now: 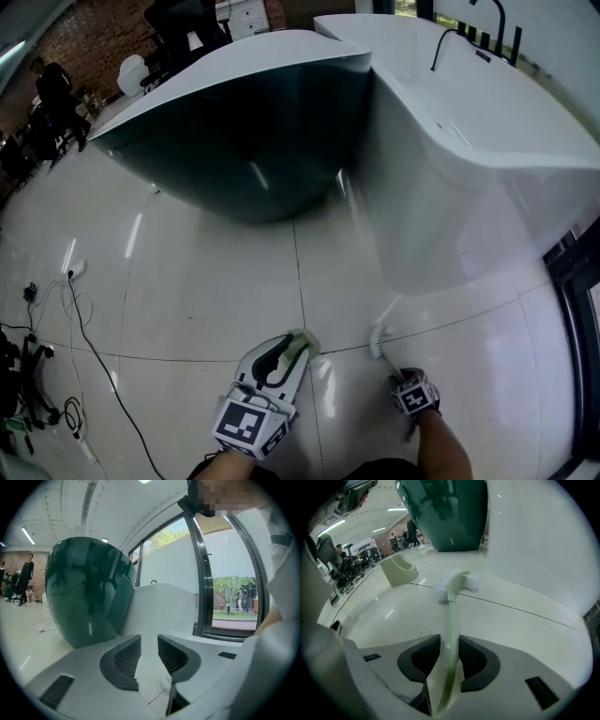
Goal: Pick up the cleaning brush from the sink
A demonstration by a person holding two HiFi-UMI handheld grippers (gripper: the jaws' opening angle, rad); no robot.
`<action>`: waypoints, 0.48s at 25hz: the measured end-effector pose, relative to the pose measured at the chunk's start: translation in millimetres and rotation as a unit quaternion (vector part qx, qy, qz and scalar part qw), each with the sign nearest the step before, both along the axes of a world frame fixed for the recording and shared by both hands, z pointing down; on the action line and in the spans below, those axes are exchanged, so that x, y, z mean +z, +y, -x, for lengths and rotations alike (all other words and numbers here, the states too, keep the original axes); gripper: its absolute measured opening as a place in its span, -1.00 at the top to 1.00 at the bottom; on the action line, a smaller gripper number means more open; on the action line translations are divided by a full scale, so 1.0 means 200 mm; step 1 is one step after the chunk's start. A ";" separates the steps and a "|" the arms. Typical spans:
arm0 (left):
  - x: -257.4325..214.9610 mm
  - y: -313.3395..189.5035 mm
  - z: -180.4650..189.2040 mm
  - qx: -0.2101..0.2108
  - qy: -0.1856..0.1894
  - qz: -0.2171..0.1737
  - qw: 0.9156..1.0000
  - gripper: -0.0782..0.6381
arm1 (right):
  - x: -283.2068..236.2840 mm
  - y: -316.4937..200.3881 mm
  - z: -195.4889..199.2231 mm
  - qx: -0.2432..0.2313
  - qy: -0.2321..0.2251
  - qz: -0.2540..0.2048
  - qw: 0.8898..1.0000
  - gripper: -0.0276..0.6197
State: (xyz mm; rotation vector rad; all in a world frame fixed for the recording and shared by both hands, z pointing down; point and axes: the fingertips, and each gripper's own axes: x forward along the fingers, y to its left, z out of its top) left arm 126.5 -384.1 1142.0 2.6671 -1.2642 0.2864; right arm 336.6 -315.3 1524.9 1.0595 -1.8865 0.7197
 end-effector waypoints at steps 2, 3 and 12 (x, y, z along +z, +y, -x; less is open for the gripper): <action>-0.01 -0.02 0.01 -0.003 0.003 0.001 1.000 0.49 | 0.00 0.01 0.04 -0.012 0.003 0.008 1.000 0.70; -0.01 -0.03 0.01 -0.003 0.006 0.000 1.000 0.49 | 0.00 0.01 0.04 -0.013 0.006 0.013 1.000 0.73; -0.01 0.00 0.06 0.010 0.011 0.007 1.000 0.49 | -0.10 0.06 0.15 -0.031 0.018 0.048 0.998 0.78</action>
